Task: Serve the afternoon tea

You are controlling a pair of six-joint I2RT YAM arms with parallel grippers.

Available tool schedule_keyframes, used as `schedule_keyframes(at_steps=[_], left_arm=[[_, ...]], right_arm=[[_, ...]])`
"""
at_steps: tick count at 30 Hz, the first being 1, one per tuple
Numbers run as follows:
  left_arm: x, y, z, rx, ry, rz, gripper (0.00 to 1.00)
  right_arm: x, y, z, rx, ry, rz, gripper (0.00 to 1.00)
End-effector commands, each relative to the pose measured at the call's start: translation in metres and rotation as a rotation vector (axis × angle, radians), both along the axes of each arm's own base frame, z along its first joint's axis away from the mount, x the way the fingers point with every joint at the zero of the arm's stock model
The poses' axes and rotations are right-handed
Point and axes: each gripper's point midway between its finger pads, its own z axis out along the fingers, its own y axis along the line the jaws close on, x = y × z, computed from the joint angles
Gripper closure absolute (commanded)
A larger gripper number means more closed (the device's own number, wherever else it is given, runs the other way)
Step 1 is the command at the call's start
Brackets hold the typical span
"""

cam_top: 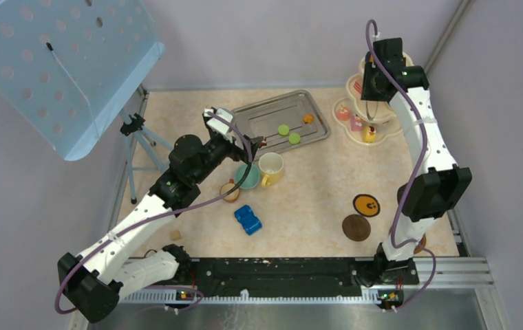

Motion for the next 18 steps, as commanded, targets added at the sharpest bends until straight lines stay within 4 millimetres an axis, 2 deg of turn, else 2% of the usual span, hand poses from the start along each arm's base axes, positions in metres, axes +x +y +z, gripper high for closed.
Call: schedule_keyframes(at_steps=[1, 7, 18], left_arm=[[-0.001, -0.002, 0.012, -0.033, -0.038, -0.007, 0.01], [-0.001, -0.001, 0.012, -0.032, -0.038, -0.006, 0.01], [-0.002, -0.002, 0.013, -0.034, -0.039, -0.009, 0.01]], right_arm=[[0.010, -0.009, 0.023, -0.027, -0.064, -0.029, 0.75], [0.017, -0.006, 0.024, -0.016, -0.057, -0.026, 0.65], [0.014, -0.009, 0.035, -0.017, -0.069, -0.046, 0.58]])
